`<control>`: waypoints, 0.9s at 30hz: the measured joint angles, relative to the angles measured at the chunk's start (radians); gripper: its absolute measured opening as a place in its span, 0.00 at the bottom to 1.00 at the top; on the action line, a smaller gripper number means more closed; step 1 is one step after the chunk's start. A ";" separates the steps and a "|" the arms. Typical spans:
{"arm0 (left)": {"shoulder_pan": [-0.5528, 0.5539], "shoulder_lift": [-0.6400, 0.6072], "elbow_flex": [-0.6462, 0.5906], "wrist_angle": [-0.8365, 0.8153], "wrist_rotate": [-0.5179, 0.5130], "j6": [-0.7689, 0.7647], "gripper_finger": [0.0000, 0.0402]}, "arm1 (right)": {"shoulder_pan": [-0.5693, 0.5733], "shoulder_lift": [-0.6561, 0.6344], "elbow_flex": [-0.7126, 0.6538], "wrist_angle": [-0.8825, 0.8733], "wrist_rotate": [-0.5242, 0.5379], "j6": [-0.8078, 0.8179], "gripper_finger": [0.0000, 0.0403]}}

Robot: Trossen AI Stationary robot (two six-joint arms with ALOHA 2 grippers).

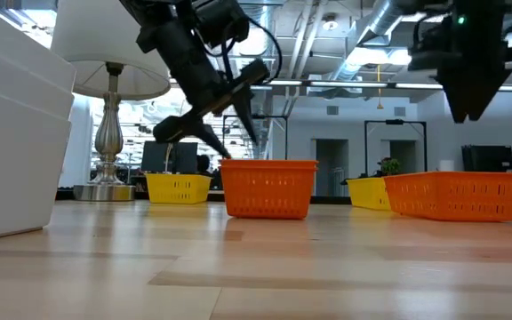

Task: Stack baskets by color
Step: Stack the orange bin on the stacked orange bin

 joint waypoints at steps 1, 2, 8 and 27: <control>0.000 -0.005 0.008 -0.005 0.003 0.016 0.48 | 0.000 0.011 -0.012 0.014 -0.002 0.001 0.42; 0.000 -0.008 0.018 -0.003 0.003 0.031 0.48 | -0.003 0.020 -0.029 0.032 -0.008 0.002 0.42; 0.000 -0.082 0.060 -0.011 0.003 0.131 0.48 | -0.035 0.018 -0.199 0.145 -0.136 0.029 0.42; 0.000 -0.335 0.075 -0.003 -0.177 0.223 0.48 | -0.067 -0.026 -0.408 0.490 -0.207 0.045 0.42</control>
